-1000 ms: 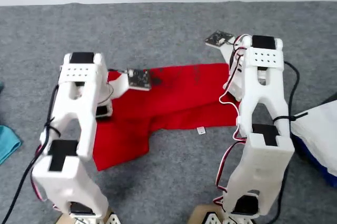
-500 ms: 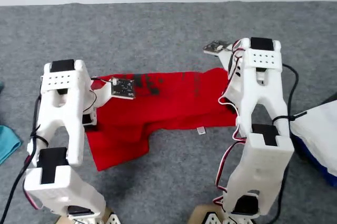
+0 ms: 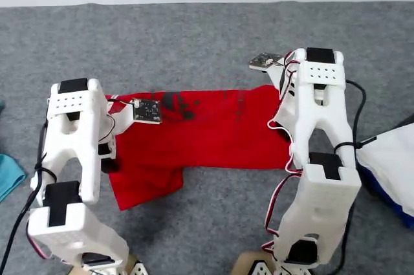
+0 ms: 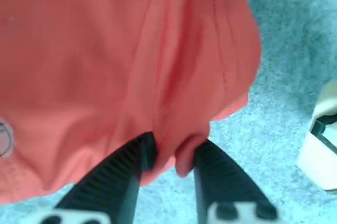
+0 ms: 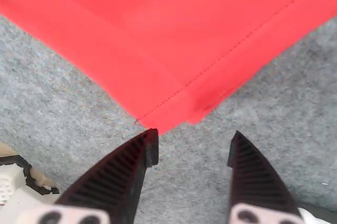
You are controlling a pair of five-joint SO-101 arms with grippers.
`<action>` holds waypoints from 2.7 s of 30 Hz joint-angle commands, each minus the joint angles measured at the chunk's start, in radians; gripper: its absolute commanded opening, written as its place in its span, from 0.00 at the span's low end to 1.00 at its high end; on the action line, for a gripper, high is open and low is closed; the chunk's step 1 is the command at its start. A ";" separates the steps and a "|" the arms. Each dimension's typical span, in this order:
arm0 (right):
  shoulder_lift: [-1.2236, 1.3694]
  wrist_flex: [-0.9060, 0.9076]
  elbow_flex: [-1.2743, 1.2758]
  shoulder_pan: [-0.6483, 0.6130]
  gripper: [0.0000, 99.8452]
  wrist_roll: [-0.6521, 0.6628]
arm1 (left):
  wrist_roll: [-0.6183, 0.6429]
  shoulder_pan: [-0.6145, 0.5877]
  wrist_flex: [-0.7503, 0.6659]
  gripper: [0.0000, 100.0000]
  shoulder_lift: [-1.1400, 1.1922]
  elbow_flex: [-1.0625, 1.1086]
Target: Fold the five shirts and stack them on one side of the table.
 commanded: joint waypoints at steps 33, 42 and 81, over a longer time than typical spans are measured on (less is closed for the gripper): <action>0.001 -0.193 -0.114 -0.084 0.23 -0.244 | 0.130 0.069 0.110 0.21 -0.066 -0.197; 0.002 -0.202 -0.114 -0.102 0.23 -0.245 | 0.206 0.094 0.101 0.22 -0.255 -0.251; 0.288 -0.664 -0.287 -0.104 0.07 -0.192 | 0.339 0.044 -0.129 0.00 -0.282 0.010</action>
